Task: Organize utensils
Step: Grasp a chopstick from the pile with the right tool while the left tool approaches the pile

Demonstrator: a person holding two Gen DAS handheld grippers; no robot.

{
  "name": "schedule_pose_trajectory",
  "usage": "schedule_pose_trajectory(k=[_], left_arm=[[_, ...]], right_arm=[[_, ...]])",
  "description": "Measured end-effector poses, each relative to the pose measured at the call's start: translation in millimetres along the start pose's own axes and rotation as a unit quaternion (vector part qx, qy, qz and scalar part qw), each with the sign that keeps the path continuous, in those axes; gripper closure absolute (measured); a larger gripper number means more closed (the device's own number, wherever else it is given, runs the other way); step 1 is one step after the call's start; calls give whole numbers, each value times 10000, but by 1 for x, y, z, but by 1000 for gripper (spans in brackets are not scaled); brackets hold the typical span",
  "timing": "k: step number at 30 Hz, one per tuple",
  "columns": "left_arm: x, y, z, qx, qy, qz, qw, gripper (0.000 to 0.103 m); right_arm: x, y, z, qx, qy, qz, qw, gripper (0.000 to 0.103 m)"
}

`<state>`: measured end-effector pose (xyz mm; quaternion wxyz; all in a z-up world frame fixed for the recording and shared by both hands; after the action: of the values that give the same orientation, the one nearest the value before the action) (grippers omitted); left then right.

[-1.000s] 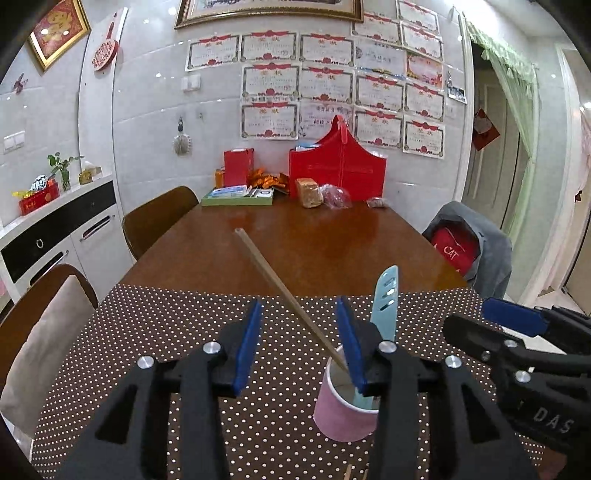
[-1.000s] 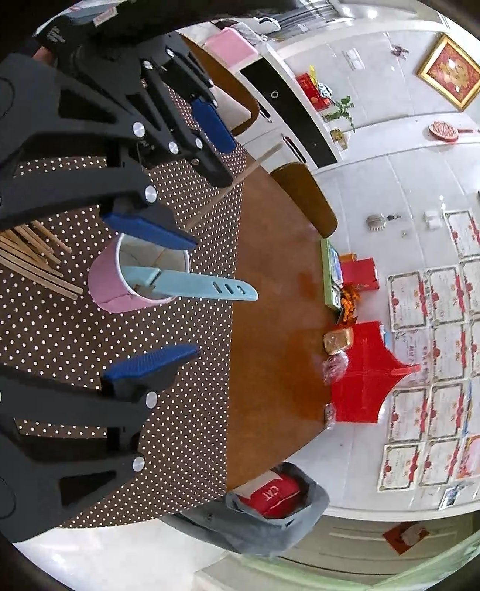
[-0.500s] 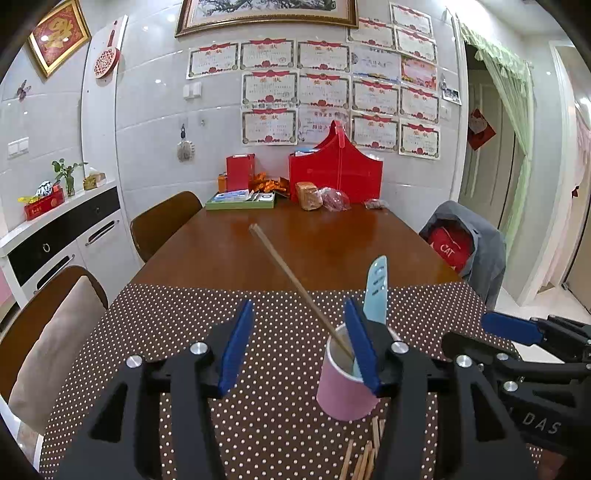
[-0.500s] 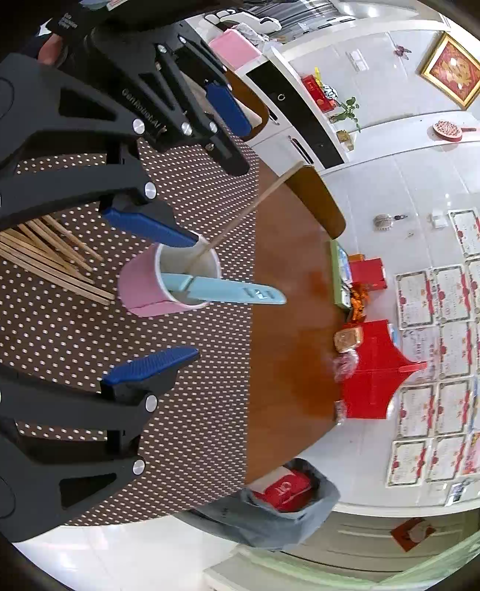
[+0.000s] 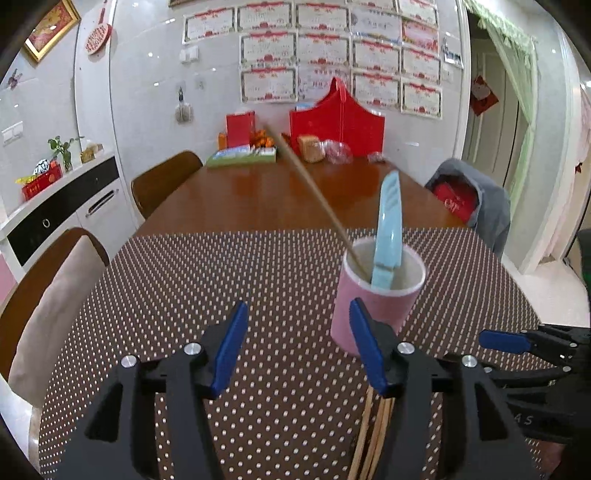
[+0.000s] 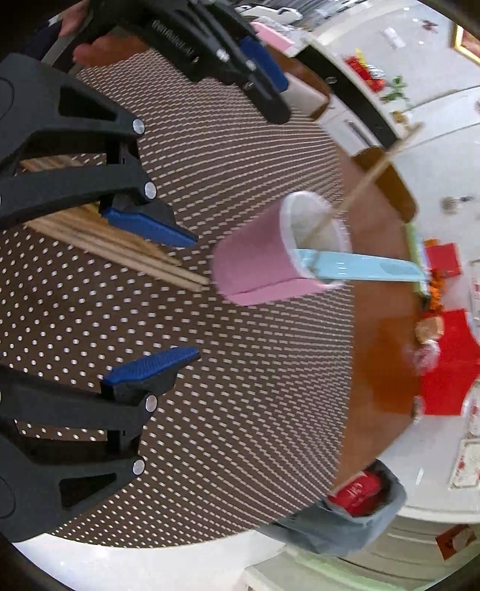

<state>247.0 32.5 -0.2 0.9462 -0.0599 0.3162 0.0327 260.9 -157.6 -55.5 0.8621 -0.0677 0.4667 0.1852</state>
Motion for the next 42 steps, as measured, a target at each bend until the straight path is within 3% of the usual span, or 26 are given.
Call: schedule_pose_trajectory(k=[11,22,25,27,29,35,42], left_arm=[[24,8,-38,179,601,0,9980,46],[39,12,-54,134,999,-181,9947,46],[41,10,-54,153,1079,-285,9936,46],[43,9,-54,181,1189,-419,9919,45],[47,6,-56,215,1345,-572,9890,43],[67,-8,-63,405,1789,-872,9792,43],[91,-20,-67,518,2165,-930,9705,43]], right_arm=[[53,16,-21,-112,865,-198,9960,47],[79,30,-6,-156,1020,-365,9940,47],[80,32,-1,-191,985,-600,9932,64],[80,30,1,-107,940,-559,9939,83],[80,22,1,98,860,-394,9955,90],[78,-9,-3,765,730,280,9940,97],[78,-41,-8,927,594,563,9923,97]])
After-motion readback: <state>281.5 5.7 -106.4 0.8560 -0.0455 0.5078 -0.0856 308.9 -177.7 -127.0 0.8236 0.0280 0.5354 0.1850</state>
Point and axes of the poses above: each gripper's, at about its wrist camera, not at the fingertips, and x roughly the way its jaws point, y to its left, z to its top, the point moved 1 cm from there along x, roughly the way its jaws point, and after that the axes turned 8 degrees about -x, right-handed, at the moved point
